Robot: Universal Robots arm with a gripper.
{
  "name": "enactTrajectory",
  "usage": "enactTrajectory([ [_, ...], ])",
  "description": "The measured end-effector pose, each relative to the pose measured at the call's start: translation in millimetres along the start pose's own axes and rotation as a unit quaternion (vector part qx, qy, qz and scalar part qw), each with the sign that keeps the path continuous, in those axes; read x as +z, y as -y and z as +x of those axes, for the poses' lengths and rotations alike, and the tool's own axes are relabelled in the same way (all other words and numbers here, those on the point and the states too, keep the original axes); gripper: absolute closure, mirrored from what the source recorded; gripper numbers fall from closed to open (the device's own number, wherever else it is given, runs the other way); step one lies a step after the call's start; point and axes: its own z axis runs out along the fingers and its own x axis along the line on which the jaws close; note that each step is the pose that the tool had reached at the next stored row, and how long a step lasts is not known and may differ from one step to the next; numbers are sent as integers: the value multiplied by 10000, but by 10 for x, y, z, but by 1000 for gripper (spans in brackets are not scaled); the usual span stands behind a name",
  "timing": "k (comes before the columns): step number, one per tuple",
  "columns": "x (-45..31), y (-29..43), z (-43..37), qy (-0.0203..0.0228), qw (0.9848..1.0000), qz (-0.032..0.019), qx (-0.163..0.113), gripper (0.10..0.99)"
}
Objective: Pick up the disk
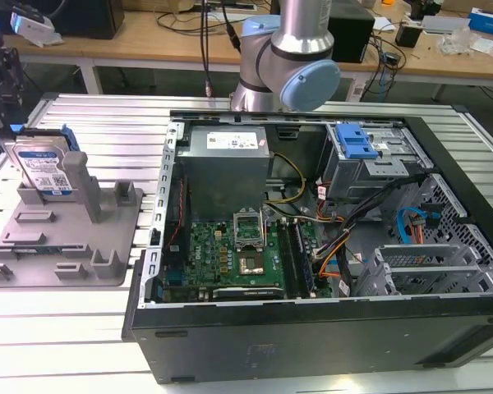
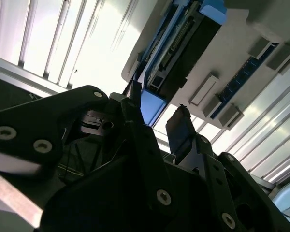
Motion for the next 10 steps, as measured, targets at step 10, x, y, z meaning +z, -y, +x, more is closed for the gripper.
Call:
enactTrajectory([
  [10,92,-17,1,1,10000,2,0,604],
])
